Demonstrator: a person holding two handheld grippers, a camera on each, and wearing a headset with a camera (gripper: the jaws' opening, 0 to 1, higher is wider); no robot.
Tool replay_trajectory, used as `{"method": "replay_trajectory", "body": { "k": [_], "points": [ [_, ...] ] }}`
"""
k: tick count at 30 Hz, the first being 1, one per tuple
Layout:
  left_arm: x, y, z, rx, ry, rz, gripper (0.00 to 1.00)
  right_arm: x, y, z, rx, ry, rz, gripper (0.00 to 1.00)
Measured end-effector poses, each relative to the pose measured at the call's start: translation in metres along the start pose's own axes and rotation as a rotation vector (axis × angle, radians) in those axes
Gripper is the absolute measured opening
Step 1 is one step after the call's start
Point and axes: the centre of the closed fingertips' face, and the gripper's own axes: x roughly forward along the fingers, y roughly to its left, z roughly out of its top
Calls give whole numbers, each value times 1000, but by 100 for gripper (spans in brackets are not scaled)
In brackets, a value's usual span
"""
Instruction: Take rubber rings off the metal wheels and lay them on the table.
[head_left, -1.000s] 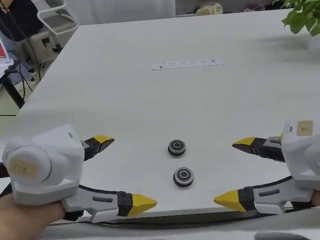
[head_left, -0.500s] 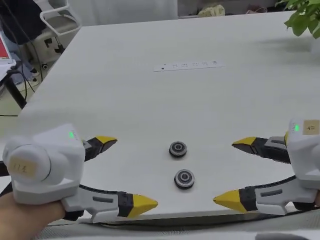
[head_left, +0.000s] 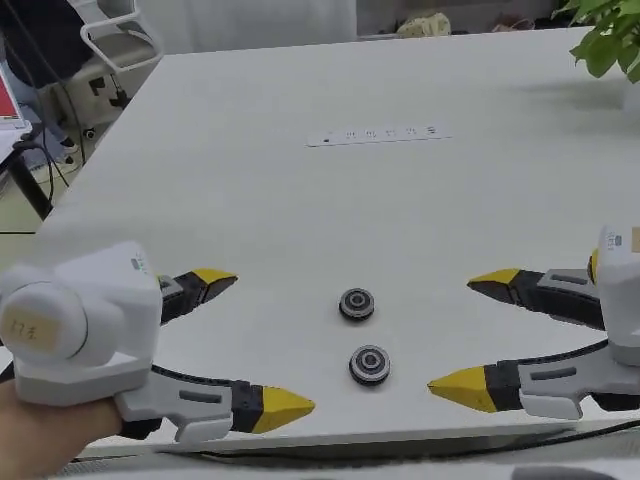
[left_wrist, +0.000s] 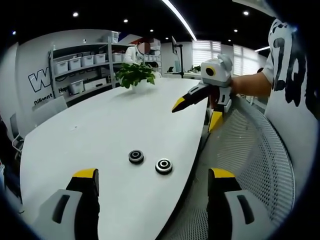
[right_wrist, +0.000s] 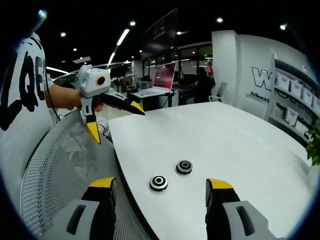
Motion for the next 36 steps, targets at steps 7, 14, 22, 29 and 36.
{"method": "replay_trajectory", "body": {
  "k": [7,14,22,29,36],
  "points": [
    [1,3,7,-2,-17,-16,86,0,-11,6,9,-21,-12,71],
    [6,9,13,13,-21,-27,86,2,-24,8,17,-37,-21,70],
    [11,19,25,-9,-61,-37,85,1,-38,6,44,-57,-33,69],
    [19,26,28,11,-55,-47,83,3,-44,6,23,-53,-24,68],
    [28,27,26,2,-51,-63,80,8,-50,4,14,-50,-11,67]
  ]
}}
